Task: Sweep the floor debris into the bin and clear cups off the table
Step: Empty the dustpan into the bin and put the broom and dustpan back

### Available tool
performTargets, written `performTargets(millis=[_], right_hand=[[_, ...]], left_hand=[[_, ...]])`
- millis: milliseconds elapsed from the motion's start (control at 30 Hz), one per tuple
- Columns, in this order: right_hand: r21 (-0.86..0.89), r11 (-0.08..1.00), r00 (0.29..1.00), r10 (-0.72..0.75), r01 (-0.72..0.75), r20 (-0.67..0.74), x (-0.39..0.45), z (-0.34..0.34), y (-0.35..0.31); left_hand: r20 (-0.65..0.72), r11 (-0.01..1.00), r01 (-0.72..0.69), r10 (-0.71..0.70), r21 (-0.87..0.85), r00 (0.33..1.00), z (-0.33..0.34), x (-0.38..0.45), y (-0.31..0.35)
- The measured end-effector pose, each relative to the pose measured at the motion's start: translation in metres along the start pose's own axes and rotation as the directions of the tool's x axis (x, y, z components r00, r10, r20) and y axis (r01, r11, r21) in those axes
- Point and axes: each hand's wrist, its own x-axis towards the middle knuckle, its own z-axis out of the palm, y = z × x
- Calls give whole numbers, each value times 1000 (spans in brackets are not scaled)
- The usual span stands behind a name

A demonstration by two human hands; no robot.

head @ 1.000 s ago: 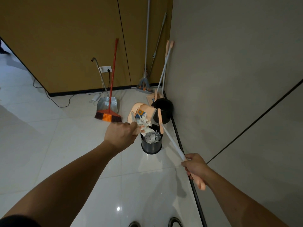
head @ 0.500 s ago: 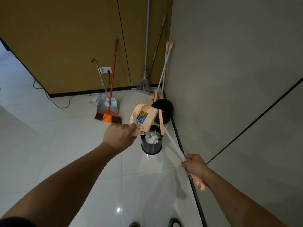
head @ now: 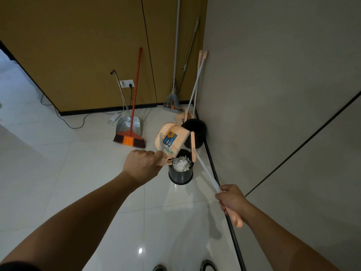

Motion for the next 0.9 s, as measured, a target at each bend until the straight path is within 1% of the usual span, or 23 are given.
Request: performTargets(millis=[100,233,267,533,633,767,900], right_hand=[[0,1000,1000,-4,4,0,-1,0,0],[-6,1000,1000,13,-13,-7,-4,1,2],[-7,1000,1000,15,-15,-8,-5,0,3],[-4,1000,1000,6,-6,-11,-12,-3,2],[-3,1000,1000,1,-1,-19,-15,-4,1],[-19,1000,1000,-25,25,-13,-20,-7,-4],[-40,998,998,-58,58,-1,-25,-8,-15]], left_hand=[[-21,1000,10,-10,-14,1000,-4,2,0],[59,998,-60,60,1,996,-4,-2,4],[61,998,-60,60,2,996,-5,-4,5],[20,997,-62,61,54,998,-11,-3,1],[-23,998,15,-13,64,1000,-11,-4,-1],[-38,993,86,-83,80,996,-16,-5,-2],[-54,959,264,-259,101,964,-25,-6,-5]])
